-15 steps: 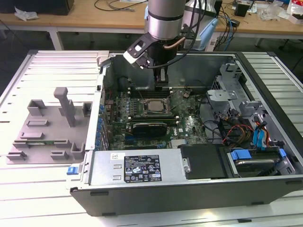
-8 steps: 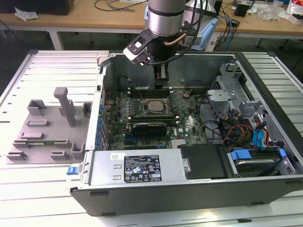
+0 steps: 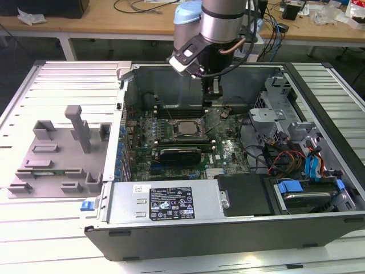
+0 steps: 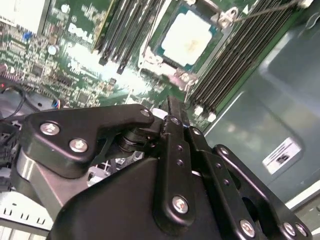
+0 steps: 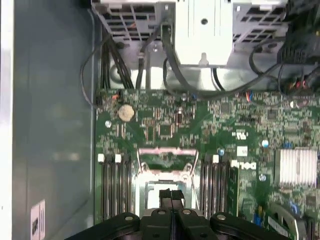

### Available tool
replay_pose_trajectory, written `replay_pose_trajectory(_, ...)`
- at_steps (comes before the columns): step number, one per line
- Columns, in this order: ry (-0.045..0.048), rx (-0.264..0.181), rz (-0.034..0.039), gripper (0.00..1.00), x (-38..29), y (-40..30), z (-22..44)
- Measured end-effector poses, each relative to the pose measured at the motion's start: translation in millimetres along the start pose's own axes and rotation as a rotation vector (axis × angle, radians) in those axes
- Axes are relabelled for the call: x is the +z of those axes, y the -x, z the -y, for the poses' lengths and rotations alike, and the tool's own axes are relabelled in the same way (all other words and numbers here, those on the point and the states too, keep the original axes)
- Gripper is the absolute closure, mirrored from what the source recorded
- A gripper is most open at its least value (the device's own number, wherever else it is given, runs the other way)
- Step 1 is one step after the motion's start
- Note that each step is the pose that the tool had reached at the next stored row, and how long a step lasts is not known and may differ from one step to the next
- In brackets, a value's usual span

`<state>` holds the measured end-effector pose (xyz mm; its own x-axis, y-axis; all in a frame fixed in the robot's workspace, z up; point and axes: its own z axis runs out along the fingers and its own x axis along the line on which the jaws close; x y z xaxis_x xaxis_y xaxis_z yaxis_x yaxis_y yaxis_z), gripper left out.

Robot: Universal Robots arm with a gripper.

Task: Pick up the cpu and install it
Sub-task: 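Close the cpu cover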

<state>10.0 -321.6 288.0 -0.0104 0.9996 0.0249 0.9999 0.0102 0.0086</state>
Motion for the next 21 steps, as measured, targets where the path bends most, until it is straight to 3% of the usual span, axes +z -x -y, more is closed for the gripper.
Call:
replay_pose_trajectory(3, -0.0001, 0.0, 0.0002, 0.89, 0.1, 0.4, -17.6)
replay_pose_trajectory(5, -0.0001, 0.0, 0.0002, 0.89, 0.1, 0.5, -24.2)
replay_pose_trajectory(8, -0.0001, 0.0, 0.0002, 0.89, 0.4, 0.7, -41.3)
replay_pose_trajectory(14, -0.0001, 0.0, 0.0001, 0.89, 1.5, 0.9, -44.1)
replay_pose_trajectory(21, -0.0001, 0.0, 0.0002, 0.89, 13.2, 1.4, -52.6)
